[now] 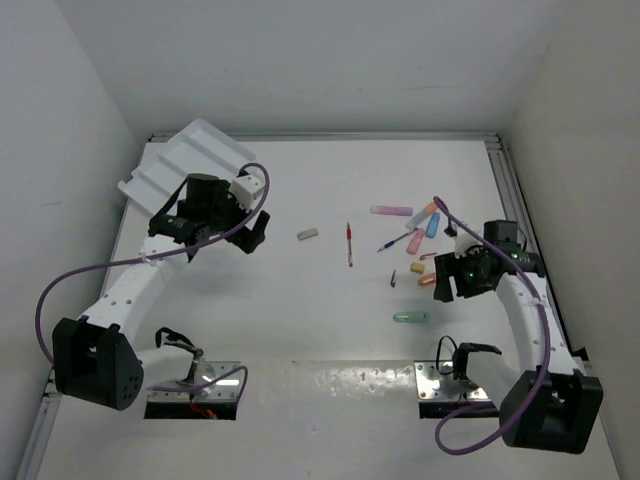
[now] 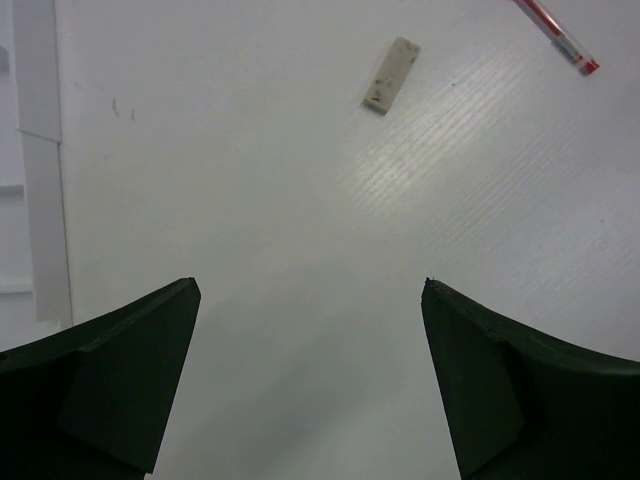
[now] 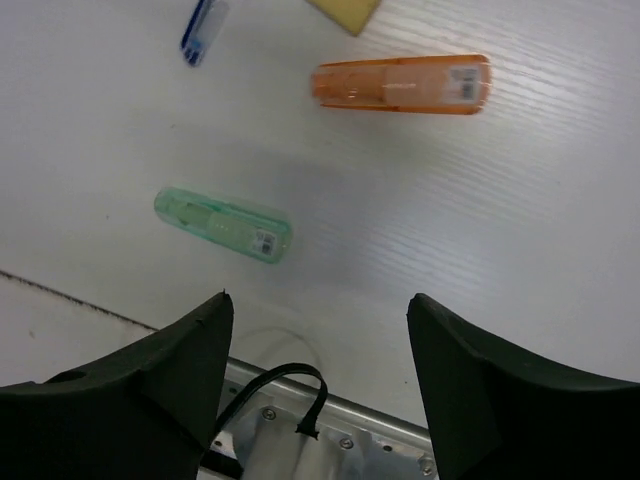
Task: Sort the stationery into containers
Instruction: Pick up the pen from the center of the board.
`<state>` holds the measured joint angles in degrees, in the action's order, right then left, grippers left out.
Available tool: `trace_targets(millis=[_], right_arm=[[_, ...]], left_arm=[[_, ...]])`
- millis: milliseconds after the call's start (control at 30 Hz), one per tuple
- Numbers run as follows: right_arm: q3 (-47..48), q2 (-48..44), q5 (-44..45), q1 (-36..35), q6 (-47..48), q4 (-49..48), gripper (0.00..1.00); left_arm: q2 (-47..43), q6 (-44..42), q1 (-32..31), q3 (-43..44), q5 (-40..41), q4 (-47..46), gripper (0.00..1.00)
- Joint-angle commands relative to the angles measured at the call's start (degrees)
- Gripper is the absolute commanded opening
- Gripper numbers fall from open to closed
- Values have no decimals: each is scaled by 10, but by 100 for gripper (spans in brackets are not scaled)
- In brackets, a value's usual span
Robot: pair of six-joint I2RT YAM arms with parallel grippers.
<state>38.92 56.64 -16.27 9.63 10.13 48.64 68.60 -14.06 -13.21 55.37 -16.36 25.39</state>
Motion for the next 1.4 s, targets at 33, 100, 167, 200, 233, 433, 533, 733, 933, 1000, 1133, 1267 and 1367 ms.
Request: trace_targets(millis=[33,100,167,200,233,433,533,733,933,1000,1133,1267,1367], right_arm=[[-5,3,-49,-63,84,34,67],[-16,13,-45,-91,109,32,63],[-25,20,-36,-126,133,17,63],[-37,22,-23,-134,141,11,63],[-44,24,-15,-150,157,-4,64],[-96,42,14,-186,185,-64,73],[-118,44,27,-199,194,-97,74],[-134,59,40,-216,203,-153,74],[-135,83,50,-247,253,-168,74],[-136,94,52,-263,269,-167,74],[-136,116,62,-297,292,-163,70],[-139,137,76,-316,302,-170,53],[-140,144,78,-320,296,-177,35]], left_arm=[[9,-63,-5,33,-88,32,100],[24,-82,4,50,-138,53,100],[40,-87,12,68,-169,72,100],[44,-90,21,74,-198,76,100],[51,-91,25,79,-206,80,100],[55,-92,35,105,-249,93,98],[38,-72,39,98,-255,71,98],[-11,-31,42,39,-281,-31,96],[-32,-17,43,5,-321,-84,94],[-27,-14,43,8,-322,-85,94],[-24,-9,45,11,-317,-86,94],[-23,-6,47,12,-315,-85,94],[-22,4,51,8,-313,-88,94]])
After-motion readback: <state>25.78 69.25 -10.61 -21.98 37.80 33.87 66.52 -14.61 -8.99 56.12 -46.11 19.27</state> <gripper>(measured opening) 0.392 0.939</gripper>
